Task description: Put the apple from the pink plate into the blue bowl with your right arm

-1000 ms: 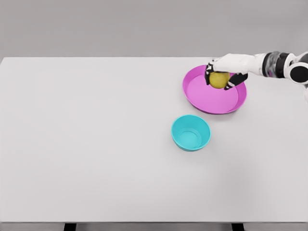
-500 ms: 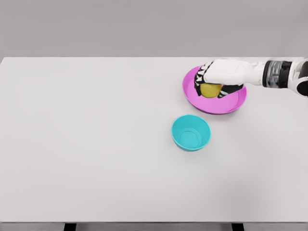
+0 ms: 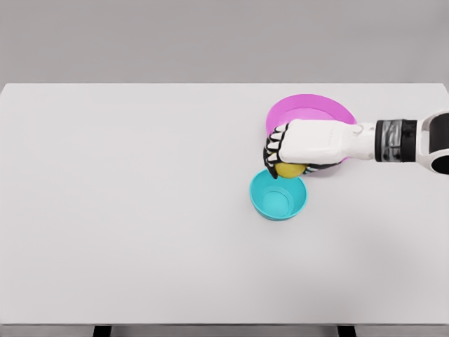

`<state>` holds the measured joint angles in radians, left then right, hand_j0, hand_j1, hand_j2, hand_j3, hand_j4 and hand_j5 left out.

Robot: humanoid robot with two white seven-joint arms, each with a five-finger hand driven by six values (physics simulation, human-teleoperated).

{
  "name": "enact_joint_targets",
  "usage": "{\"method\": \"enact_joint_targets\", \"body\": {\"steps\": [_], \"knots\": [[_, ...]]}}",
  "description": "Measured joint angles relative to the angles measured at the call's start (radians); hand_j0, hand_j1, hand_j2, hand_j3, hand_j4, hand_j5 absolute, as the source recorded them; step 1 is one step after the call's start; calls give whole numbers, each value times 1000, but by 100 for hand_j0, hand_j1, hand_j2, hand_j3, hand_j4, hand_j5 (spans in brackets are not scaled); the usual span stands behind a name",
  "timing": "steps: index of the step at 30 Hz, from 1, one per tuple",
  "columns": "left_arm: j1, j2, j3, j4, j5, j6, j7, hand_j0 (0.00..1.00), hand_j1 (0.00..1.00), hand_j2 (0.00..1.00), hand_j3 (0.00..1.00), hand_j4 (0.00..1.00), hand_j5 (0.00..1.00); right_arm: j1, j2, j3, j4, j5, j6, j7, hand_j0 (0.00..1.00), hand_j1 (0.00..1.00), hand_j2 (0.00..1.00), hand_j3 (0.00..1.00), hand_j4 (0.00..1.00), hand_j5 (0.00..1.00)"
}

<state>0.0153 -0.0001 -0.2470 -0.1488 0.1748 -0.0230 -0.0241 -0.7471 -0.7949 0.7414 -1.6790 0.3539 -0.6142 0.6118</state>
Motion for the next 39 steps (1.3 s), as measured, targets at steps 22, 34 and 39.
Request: {"method": "enact_joint_targets", "body": {"steps": [22, 34, 39], "knots": [[2, 0, 0, 0, 0, 0, 0, 100, 100, 100, 100, 100, 100, 61, 4, 18, -24, 6, 0, -1, 100, 100, 100, 100, 100, 100], [2, 0, 0, 0, 0, 0, 0, 100, 100, 100, 100, 100, 100, 49, -2, 13, -27, 4, 1, 0, 100, 100, 100, 100, 100, 100], [0, 0, 0, 0, 0, 0, 0, 100, 100, 100, 100, 100, 100, 86, -6, -192, 63, -7, 1, 0, 100, 100, 100, 100, 100, 100]]}}
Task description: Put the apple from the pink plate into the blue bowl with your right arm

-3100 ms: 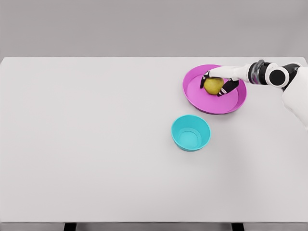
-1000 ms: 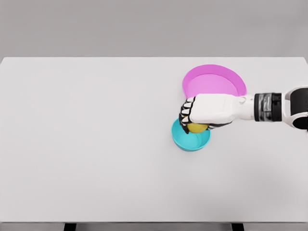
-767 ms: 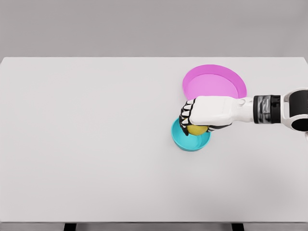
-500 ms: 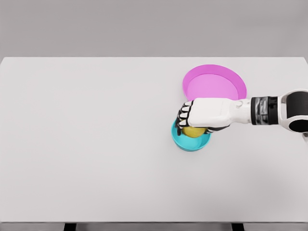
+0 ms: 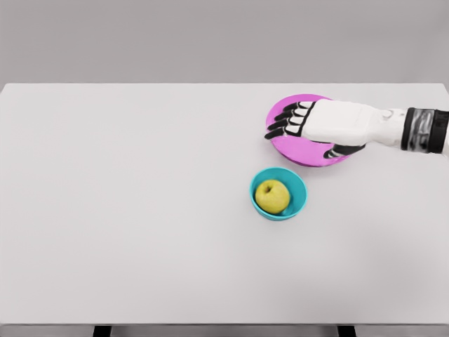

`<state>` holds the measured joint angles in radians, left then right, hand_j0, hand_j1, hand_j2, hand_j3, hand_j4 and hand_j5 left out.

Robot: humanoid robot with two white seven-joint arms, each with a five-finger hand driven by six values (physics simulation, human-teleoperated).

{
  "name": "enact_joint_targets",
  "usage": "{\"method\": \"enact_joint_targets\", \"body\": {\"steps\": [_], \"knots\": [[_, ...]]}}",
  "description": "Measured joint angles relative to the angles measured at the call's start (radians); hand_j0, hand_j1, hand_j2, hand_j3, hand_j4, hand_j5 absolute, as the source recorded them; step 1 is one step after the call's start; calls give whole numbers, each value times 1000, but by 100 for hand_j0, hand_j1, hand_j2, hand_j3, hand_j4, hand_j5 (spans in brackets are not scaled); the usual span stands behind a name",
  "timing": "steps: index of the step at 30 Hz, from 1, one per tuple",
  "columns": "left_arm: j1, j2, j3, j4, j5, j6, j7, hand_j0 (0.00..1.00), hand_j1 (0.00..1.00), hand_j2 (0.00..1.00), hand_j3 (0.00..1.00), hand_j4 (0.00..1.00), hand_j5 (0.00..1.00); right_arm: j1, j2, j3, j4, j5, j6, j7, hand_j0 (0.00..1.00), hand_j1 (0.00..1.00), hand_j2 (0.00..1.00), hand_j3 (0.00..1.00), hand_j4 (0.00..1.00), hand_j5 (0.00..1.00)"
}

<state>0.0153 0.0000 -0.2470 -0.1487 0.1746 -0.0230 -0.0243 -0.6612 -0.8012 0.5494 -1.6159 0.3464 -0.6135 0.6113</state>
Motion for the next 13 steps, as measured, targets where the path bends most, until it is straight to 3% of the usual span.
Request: {"method": "enact_joint_targets", "body": {"steps": [3, 5, 7, 13], "knots": [[2, 0, 0, 0, 0, 0, 0, 100, 100, 100, 100, 100, 100, 89, 4, -144, 106, 3, -1, 0, 100, 100, 100, 100, 100, 100], [0, 0, 0, 0, 0, 0, 0, 100, 100, 100, 100, 100, 100, 219, 54, -289, 153, 10, -3, 1, 100, 100, 100, 100, 100, 100], [0, 0, 0, 0, 0, 0, 0, 100, 100, 100, 100, 100, 100, 261, 89, -399, 177, 10, -1, 0, 100, 100, 100, 100, 100, 100], [0, 0, 0, 0, 0, 0, 0, 100, 100, 100, 100, 100, 100, 311, 126, -501, 196, 11, 0, 0, 100, 100, 100, 100, 100, 100]]}}
